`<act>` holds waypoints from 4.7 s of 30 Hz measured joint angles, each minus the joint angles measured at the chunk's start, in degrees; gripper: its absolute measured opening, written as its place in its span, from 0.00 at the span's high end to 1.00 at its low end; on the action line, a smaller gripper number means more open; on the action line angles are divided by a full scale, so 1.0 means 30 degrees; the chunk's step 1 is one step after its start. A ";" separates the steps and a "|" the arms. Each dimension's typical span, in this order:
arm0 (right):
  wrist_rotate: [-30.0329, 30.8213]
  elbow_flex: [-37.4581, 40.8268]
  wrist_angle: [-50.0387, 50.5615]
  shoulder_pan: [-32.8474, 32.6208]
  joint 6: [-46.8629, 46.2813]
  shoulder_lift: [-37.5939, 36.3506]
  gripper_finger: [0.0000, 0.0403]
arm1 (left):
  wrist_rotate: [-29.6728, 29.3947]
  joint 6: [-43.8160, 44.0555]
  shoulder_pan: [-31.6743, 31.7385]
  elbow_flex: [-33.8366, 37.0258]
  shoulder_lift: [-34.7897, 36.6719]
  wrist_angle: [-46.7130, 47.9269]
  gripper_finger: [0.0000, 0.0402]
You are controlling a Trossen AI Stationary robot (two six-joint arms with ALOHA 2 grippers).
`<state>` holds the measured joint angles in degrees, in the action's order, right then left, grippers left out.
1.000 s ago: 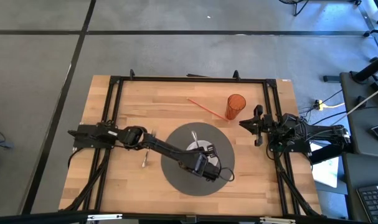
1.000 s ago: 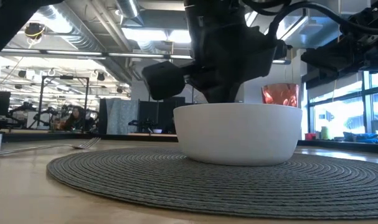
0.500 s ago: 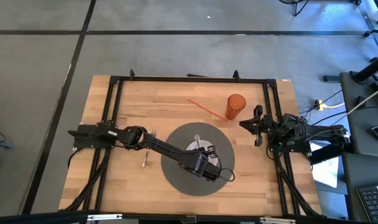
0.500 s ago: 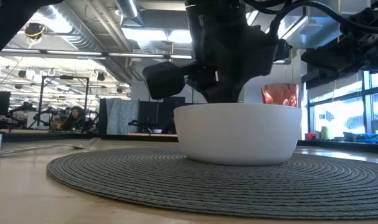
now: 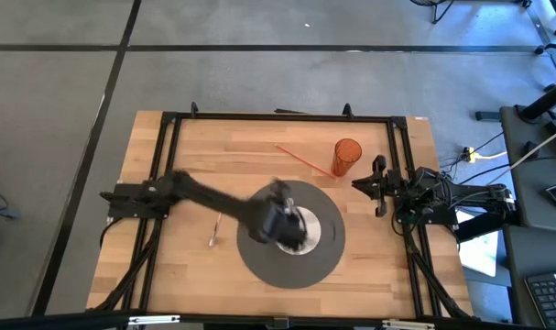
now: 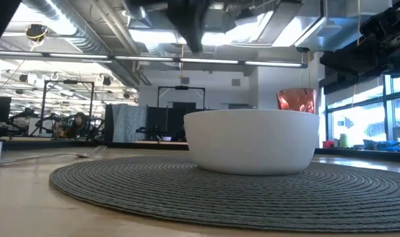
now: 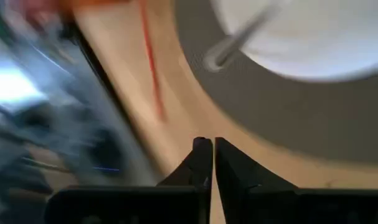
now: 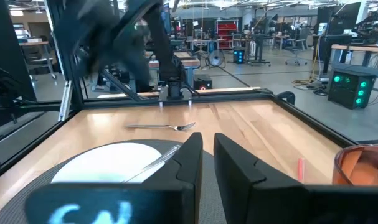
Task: Pick & Place Utensil
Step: Put the silver fork into the white bowl on the gray mat
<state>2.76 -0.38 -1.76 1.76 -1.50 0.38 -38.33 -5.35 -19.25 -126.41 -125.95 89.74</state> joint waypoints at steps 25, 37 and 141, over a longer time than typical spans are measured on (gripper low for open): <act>0.0066 0.0000 0.0007 0.0001 0.0001 0.0000 0.89 | 0.3185 2.1764 0.0723 2.8426 1.8494 -1.4511 1.00; 0.0051 0.0000 0.0042 0.0001 0.0008 0.0000 0.89 | 0.1537 1.6877 -0.1762 3.0500 2.0602 -2.0144 1.00; 0.0058 0.0000 0.0000 0.0001 -0.0350 -0.0015 0.89 | 0.3503 1.0912 0.0293 0.7152 0.3979 -0.3655 0.99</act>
<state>2.94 -0.38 -1.76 1.76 -2.55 0.34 -27.82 27.38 -18.37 -104.95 -114.01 78.78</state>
